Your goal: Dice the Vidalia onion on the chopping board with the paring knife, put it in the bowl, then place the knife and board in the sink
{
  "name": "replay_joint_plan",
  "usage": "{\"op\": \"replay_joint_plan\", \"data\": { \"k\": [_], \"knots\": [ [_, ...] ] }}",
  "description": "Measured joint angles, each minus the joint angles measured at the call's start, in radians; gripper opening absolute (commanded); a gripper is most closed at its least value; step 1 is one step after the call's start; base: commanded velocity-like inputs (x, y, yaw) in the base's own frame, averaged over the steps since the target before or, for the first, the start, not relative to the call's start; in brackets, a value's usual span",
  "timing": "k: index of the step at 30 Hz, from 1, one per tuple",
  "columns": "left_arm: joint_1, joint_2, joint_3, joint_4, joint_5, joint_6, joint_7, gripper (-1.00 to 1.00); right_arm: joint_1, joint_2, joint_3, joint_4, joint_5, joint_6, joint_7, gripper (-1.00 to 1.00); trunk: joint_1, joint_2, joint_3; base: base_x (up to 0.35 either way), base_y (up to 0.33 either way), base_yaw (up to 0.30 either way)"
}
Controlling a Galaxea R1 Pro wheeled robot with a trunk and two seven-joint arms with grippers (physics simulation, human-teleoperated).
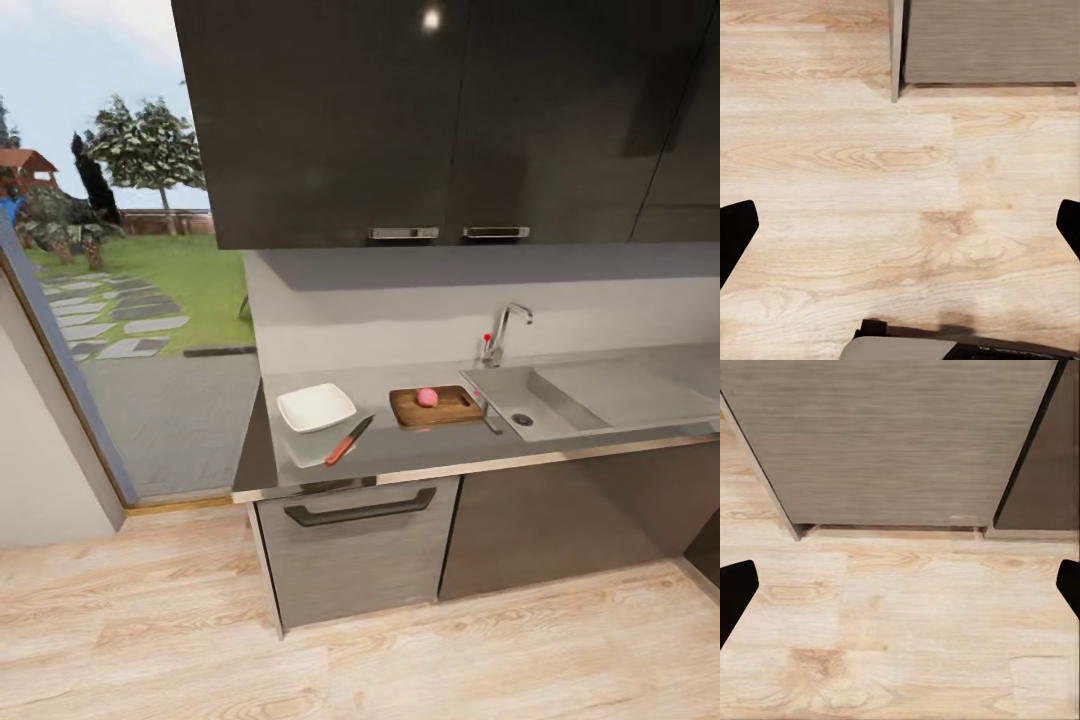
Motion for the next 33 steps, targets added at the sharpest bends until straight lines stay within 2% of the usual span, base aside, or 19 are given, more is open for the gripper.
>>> {"op": "replay_joint_plan", "data": {
  "k": [3,4,7,9,11,12,17,20,23,29,30,33],
  "knots": [
    [0.0,0.0,0.0,0.003,0.0,0.001,0.0,1.0,0.0,0.001,-0.006,-0.092,-0.006,0.004,-0.153,1.0,0.0,0.0,0.0,0.0,0.0,0.0],
    [0.0,0.0,0.0,0.003,0.0,0.001,0.0,1.0,0.0,0.002,-0.006,-0.109,-0.006,0.006,-0.181,1.0,0.0,0.0,0.0,0.0,0.0,0.0],
    [0.0,0.0,0.0,0.009,0.0,0.001,0.0,1.0,0.0,0.006,-0.005,-0.231,-0.008,0.029,-0.327,1.0,0.0,0.0,0.0,0.0,0.0,0.0],
    [0.0,0.0,0.0,0.01,0.0,0.001,0.0,1.0,0.0,0.006,-0.004,-0.28,-0.009,0.051,-0.357,1.0,0.0,0.0,0.0,0.0,0.0,0.0],
    [0.0,0.0,0.0,0.012,0.0,0.002,0.0,1.0,0.0,0.007,-0.004,-0.386,-0.009,0.123,-0.386,1.0,0.0,0.0,0.0,0.0,0.0,0.0],
    [0.0,0.0,0.0,0.013,0.0,0.002,0.0,1.0,0.0,0.007,-0.003,-0.508,-0.009,0.228,-0.401,1.0,0.0,0.0,0.0,0.0,0.0,0.0],
    [0.0,-0.001,0.0,0.029,0.0,0.002,0.0,1.0,0.0,0.015,0.0,-0.707,-0.01,0.327,-0.409,1.0,0.0,0.0,0.0,0.0,0.0,0.0],
    [0.0,-0.001,0.0,0.032,0.0,0.001,0.0,1.0,-0.005,0.03,0.001,-0.756,-0.01,0.379,-0.41,1.0,0.0,0.0,0.0,0.0,0.0,0.0],
    [0.0,-0.002,0.0,0.033,0.0,0.001,0.0,1.0,-0.037,0.03,0.009,-0.795,-0.009,0.453,-0.409,1.0,0.0,0.0,0.0,0.0,0.0,0.0],
    [0.0,-0.003,0.0,0.036,0.0,0.0,-0.001,1.0,-0.169,0.03,0.087,-0.826,-0.012,0.586,-0.412,1.0,0.0,0.0,0.0,0.0,0.0,0.0],
    [0.0,-0.003,0.0,0.041,0.0,0.0,-0.001,1.0,-0.231,0.03,0.112,-0.829,-0.011,0.658,-0.414,1.0,0.0,0.0,0.001,0.0,0.0,0.0],
    [0.0,-0.003,0.0,0.045,0.0,0.0,-0.001,1.0,-0.316,0.03,0.126,-0.83,-0.012,0.748,-0.415,1.0,0.0,0.0,0.0,0.0,0.0,0.0]
  ]
}}
